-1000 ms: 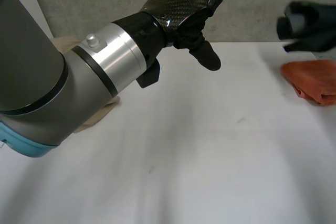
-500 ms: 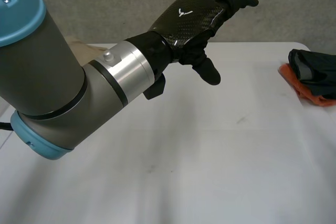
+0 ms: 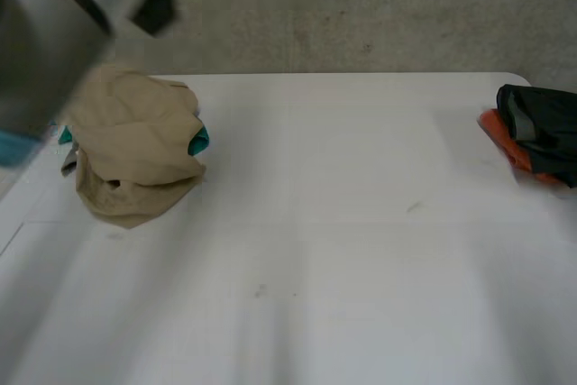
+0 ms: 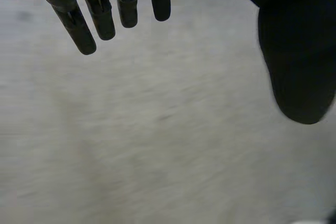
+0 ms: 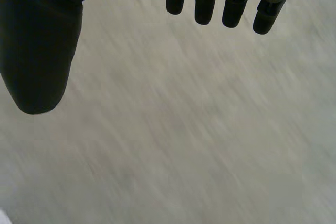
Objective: Fold the laundry.
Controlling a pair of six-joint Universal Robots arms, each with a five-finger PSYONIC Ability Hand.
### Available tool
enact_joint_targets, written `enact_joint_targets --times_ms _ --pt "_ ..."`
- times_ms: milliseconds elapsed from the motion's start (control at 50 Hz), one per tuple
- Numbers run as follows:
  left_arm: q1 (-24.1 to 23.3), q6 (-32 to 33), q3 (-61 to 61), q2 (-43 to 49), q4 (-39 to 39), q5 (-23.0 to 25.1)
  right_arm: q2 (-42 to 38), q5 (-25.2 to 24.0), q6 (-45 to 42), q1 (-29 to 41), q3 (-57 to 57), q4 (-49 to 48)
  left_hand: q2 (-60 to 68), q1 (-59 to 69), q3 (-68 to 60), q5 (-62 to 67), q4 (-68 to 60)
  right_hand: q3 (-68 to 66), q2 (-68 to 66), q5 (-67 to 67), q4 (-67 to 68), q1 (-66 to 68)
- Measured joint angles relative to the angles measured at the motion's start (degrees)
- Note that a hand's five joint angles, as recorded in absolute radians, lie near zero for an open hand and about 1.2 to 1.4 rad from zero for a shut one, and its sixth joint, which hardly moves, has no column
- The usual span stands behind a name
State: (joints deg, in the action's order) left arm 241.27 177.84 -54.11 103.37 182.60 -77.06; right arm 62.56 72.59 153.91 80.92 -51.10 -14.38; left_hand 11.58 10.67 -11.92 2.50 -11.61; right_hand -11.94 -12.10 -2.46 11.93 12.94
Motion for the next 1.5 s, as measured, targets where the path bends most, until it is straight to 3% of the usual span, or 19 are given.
enact_joint_targets --times_ms 120,180,280,400,480,520,540,580,640,740,900,1080,1100,1140,1160,1180,1200,1320,1500 --pt "10.67 11.76 -2.07 2.62 -2.93 -0.6 5.03 -8.52 2.47 9.25 -11.98 -1.68 -0.12 -0.2 0.01 0.0 0.16 0.0 0.0 0.0 0.0 0.0" --pt "14.69 26.19 -4.61 8.94 -3.37 -0.99 6.71 -11.16 2.6 15.08 -22.06 -0.19 -0.12 -0.2 0.01 0.0 0.16 0.0 0.0 0.0 0.0 0.0" --pt "17.52 42.42 -5.1 21.13 -0.05 -3.03 7.05 -11.48 1.54 18.13 -32.8 1.51 -0.13 -0.2 0.01 0.0 0.16 0.0 0.0 0.0 0.0 0.0" --pt "20.42 48.64 -2.42 34.62 10.07 -4.51 6.68 -11.29 -1.96 18.13 -42.38 1.66 0.27 0.58 -0.28 0.22 -0.21 0.0 0.0 0.0 0.0 0.0" --pt "21.36 48.71 -0.61 40.35 15.97 -4.71 6.49 -11.35 -4.88 17.67 -46.45 1.47 11.28 13.51 -10.55 9.99 -10.94 0.0 0.0 -0.03 0.0 0.0" --pt "21.22 48.35 0.04 42.28 18.76 -4.8 6.44 -11.35 -6.48 17.4 -48.02 1.37 27.63 33.27 -27.2 25.62 -27.74 0.0 0.0 0.0 0.0 0.0" --pt "20.97 48.12 0.15 42.57 19.68 -4.88 6.43 -11.33 -7.01 17.28 -48.42 1.34 44.8 50.63 -44.12 40.61 -43.74 0.0 0.0 0.0 0.0 0.0" --pt "20.13 47.43 0.09 42.07 21.28 -5.2 6.44 -11.31 -7.88 16.94 -49.0 1.33 54.01 56.65 -52.96 50.94 -53.73 0.0 0.0 -0.02 0.0 0.0" --pt "17.68 44.72 -1.56 37.46 23.66 -6.16 6.56 -11.28 -8.7 16.03 -49.28 1.33 56.7 56.65 -56.07 52.15 -56.91 0.0 0.0 0.0 0.0 0.0" --pt "13.27 37.73 -6.67 26.44 26.6 -7.15 6.91 -11.16 -8.78 14.88 -49.07 1.4 56.8 56.65 -56.13 52.15 -56.92 0.0 0.0 0.01 0.0 0.0" --pt "-0.07 23.05 -20.8 5.88 26.75 -6.59 10.43 -10.83 -7.51 14.21 -49.13 1.68 56.84 56.65 -56.16 52.15 -56.92 0.0 0.0 0.01 0.0 0.0" --pt "-14.28 18.26 -37.78 -1.99 20.74 -1.58 13.43 -10.63 -5.54 12.06 -48.73 1.83 56.06 55.86 -55.45 51.88 -56.3 0.0 0.0 0.0 0.0 0.0" --pt "-15.42 18.18 -39.13 -1.88 20.2 -1.17 13.51 -10.5 -5.3 11.84 -48.61 1.84 54.37 54.55 -53.83 51.43 -54.5 0.0 0.0 0.01 0.0 0.0" --pt "-18.07 18.13 -42.34 -0.7 18.63 -0.31 13.61 -9.94 -4.66 11.31 -48.17 1.87 31.57 30.07 -31.42 30.36 -31.6 0.0 0.0 0.0 0.0 0.0" --pt "-18.4 18.15 -42.74 -0.4 18.34 -0.22 13.62 -9.71 -4.49 11.18 -48.02 1.89 31.57 30.07 -31.42 30.36 -31.6 0.0 0.0 0.0 0.0 0.0" --pt "-19.3 18.28 -43.83 0.77 17.27 -0.03 13.61 -9.15 -4.13 10.97 -47.7 1.92 17.39 14.67 -17.33 16.77 -17.91 0.0 0.0 0.0 0.0 0.0" --pt "-19.71 18.44 -44.29 1.64 16.44 0.01 13.6 -8.49 -3.8 10.81 -47.34 1.96 13.65 11.19 -13.53 12.15 -13.3 0.0 0.0 0.01 0.0 0.0" --pt "-19.38 19.53 -42.78 4.36 11.77 -1.22 13.5 -5.51 -2.88 10.67 -45.36 2.23 5.22 6.4 -4.76 3.3 -4.76 0.0 0.0 0.02 0.0 0.0" --pt "-9.29 17.28 -37.12 -2.16 9.98 -7.7 13.23 -4.7 -2.97 13.01 -39.74 8.16 2.61 4.02 -2.78 1.27 -2.51 0.0 0.0 0.0 0.0 0.0"
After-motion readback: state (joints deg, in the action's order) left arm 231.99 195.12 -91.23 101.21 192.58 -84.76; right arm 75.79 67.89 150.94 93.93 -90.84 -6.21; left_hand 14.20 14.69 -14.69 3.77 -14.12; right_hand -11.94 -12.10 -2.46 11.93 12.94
